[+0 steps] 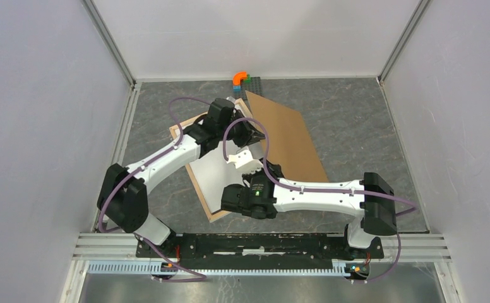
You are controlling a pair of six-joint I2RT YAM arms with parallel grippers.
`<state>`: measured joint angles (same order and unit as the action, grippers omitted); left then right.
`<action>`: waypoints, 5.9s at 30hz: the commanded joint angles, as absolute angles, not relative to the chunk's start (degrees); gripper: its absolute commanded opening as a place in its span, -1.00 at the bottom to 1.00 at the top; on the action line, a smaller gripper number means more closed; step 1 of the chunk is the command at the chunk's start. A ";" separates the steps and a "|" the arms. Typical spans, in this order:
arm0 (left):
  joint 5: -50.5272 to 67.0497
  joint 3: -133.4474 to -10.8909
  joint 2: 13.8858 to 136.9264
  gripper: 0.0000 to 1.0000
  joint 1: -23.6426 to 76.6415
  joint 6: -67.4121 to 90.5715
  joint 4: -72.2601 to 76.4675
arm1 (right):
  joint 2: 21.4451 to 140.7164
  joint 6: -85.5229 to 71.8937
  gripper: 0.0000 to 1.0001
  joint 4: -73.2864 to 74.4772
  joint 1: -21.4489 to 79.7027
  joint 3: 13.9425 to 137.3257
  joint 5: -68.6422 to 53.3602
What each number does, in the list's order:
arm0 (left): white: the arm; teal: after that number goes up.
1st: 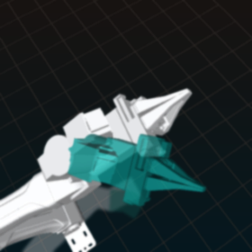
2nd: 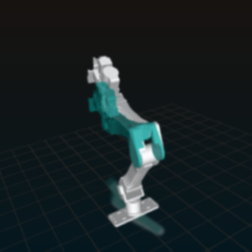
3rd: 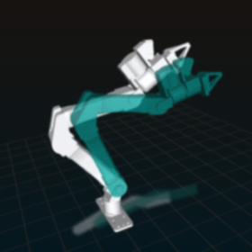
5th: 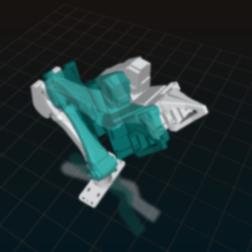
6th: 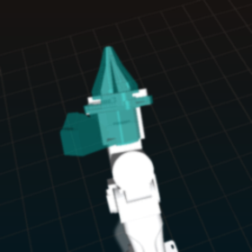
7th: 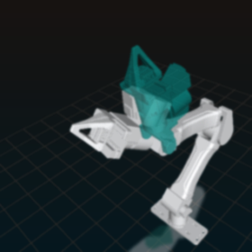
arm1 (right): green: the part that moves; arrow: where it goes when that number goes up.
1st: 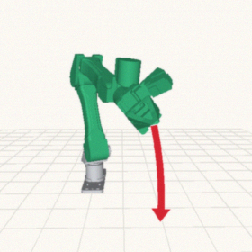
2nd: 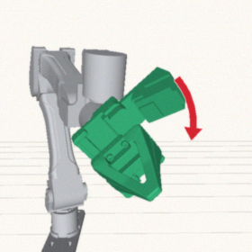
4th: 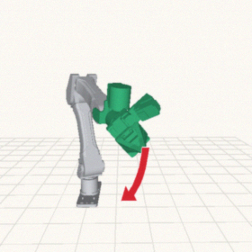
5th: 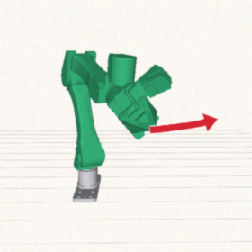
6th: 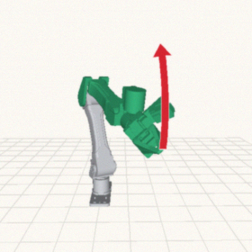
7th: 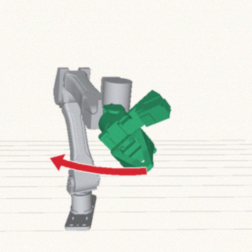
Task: Put the photo into the frame
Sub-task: Place the photo frame item in the photo frame.
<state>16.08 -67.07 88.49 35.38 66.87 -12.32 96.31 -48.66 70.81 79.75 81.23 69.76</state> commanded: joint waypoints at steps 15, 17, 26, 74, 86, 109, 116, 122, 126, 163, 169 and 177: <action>15.48 -66.76 80.06 0.67 33.98 59.49 -10.05 | 85.25 -40.95 -1.00 56.42 76.82 69.77 72.21; 15.85 -67.84 78.43 0.78 32.95 55.71 -12.16 | 81.10 -35.86 -1.00 52.50 75.24 66.82 72.57; 3.55 -73.08 63.31 0.92 28.04 37.25 -26.17 | 57.37 -12.18 -1.00 31.49 65.36 58.86 64.66; -22.68 -60.38 47.10 1.00 28.06 14.26 -22.86 | 74.79 -60.36 -1.00 -37.86 26.29 38.87 -29.76; -20.57 -60.73 50.05 0.99 28.04 15.56 -24.08 | 77.63 -62.49 -1.00 -47.14 25.84 30.32 -30.80; -18.03 -60.12 52.36 0.97 28.11 16.17 -23.98 | 87.47 -59.61 -1.00 -63.27 25.43 25.24 -33.13; -17.80 -59.85 52.32 0.98 28.09 16.35 -23.97 | 89.14 -60.41 -1.00 -61.94 24.56 28.12 -33.31; -17.20 -59.77 52.61 0.97 28.09 16.35 -23.98 | 88.38 -58.72 -1.00 -56.88 22.87 30.04 -33.16; -16.80 -59.83 53.09 0.97 28.06 16.35 -23.99 | 90.04 -59.57 -1.00 -57.54 22.90 30.63 -33.88; -10.51 -60.70 56.23 0.99 27.95 23.80 -26.56 | 89.82 -49.41 -0.42 -52.41 26.26 28.44 -28.11; -10.16 -60.35 56.14 1.00 25.53 27.07 -32.43 | 88.04 -28.50 0.27 -22.93 26.75 37.38 -25.52; -7.72 -54.32 54.95 1.00 15.13 34.58 -37.13 | 89.60 -10.18 0.71 -4.51 28.72 47.01 -18.47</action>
<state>-10.15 -57.43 55.46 19.94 27.57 -34.02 90.32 -23.03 -14.90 27.40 41.65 -23.46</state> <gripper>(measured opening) 0.994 0.819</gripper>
